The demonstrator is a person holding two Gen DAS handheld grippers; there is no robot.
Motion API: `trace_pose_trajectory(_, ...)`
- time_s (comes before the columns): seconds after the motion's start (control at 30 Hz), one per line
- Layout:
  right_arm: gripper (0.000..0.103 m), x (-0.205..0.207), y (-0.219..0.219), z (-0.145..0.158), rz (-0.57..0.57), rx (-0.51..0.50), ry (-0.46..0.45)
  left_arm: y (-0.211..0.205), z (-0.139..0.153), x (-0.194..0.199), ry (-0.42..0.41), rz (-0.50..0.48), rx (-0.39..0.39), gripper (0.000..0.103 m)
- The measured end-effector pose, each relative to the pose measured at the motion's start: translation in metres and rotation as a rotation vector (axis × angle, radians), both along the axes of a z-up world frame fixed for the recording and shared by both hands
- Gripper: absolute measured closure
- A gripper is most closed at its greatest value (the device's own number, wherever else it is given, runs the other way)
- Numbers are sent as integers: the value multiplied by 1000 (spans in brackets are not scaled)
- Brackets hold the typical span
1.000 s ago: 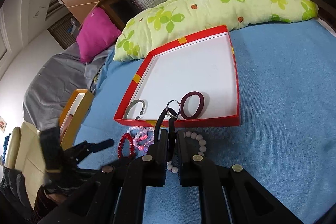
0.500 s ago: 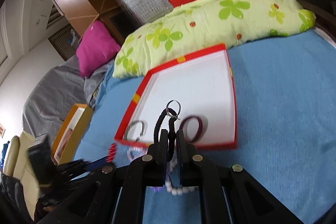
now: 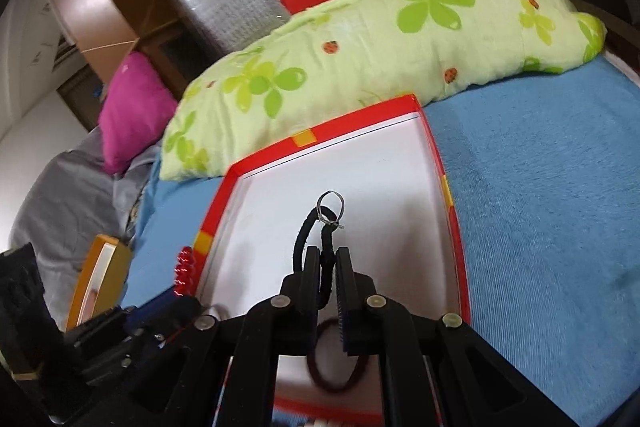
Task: Organize jewelry
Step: 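Lower the black hair tie into the red box and open the right gripper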
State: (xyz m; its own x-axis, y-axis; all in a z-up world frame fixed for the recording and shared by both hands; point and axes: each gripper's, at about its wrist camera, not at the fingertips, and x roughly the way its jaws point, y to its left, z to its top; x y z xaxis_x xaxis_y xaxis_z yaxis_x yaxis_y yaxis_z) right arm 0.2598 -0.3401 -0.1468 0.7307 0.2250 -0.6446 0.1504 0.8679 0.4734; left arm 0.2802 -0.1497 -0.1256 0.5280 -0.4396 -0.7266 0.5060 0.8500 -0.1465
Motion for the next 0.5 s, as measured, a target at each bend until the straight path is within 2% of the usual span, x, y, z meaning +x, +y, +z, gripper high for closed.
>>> trace_pose_trajectory(0.23,95,10,-5,-1,-4,13,6,29,23,-11,-44,-11,-52,84)
trace_pose_trajectory(0.37,95,6,-3,3,-5,14,-9,48,38,-17,-70,8,-106,84)
trace_pose_trajectory(0.5,95,-1,-2,4,-14,15,-13,48,39,-22,-100,22,-81,84)
